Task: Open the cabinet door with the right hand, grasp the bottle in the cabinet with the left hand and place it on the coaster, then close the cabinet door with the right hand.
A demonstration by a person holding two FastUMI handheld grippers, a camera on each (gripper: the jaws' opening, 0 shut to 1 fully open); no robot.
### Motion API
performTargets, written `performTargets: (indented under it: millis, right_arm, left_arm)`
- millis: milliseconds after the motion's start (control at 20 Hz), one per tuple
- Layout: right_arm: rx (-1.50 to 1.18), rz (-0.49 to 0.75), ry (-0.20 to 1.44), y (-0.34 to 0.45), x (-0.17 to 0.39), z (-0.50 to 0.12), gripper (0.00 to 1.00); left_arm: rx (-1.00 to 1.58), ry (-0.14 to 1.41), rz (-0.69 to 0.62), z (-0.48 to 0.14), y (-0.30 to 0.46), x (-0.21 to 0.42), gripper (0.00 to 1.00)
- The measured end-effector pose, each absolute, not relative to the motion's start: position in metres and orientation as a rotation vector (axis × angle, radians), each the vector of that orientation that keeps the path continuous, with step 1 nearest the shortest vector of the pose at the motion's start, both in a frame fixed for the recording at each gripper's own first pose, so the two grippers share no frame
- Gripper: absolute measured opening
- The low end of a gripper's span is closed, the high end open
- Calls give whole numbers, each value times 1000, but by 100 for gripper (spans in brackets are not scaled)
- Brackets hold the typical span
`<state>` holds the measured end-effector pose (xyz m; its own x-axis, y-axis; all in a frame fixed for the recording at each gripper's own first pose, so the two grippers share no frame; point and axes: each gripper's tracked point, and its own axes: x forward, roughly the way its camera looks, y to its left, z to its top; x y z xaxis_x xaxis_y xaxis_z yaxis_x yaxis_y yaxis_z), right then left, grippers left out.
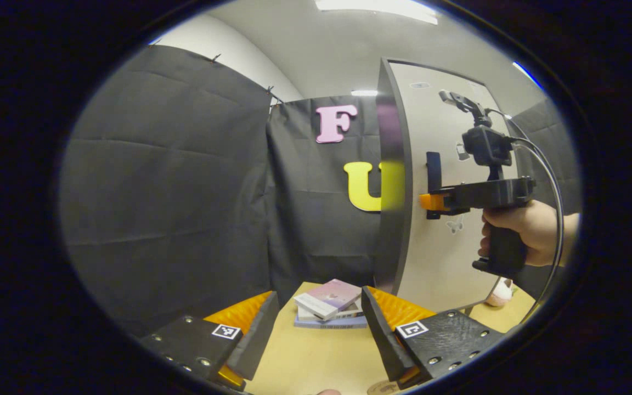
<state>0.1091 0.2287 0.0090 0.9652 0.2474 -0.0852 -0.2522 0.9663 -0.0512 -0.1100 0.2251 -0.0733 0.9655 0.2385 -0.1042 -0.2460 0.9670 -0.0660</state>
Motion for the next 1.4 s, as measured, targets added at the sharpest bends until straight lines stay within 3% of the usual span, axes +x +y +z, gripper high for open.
performTargets:
  millis: [200,250,300,600,750,850,1150,1200,1300,1400]
  right_arm:
    - [-61,290,93,229,108,6,27]
    - [-66,297,93,229,107,6,25]
    - [-78,303,89,229,106,6,23]
    - [-82,370,83,231,84,9,23]
    - [-82,406,73,229,68,11,23]
    - [-80,424,63,226,62,11,23]
    - [-36,469,97,219,56,9,23]
    - [-29,472,105,219,58,9,23]
    - [-18,482,110,219,58,10,23]
    - [-14,494,108,218,58,9,23]
  left_arm:
    - [-76,90,255,-76,229,-108,90]
    - [-60,88,255,-75,231,-108,84]
    - [-44,85,259,-73,234,-108,84]
    - [-44,81,260,-70,234,-105,90]
    - [-40,91,243,-72,224,-103,87]
    - [-28,93,236,-70,213,-111,90]
    - [-33,108,208,-71,189,-114,87]
    - [-33,112,207,-71,186,-115,90]
    - [-34,112,196,-70,178,-112,83]
    - [-27,115,179,-68,170,-106,90]
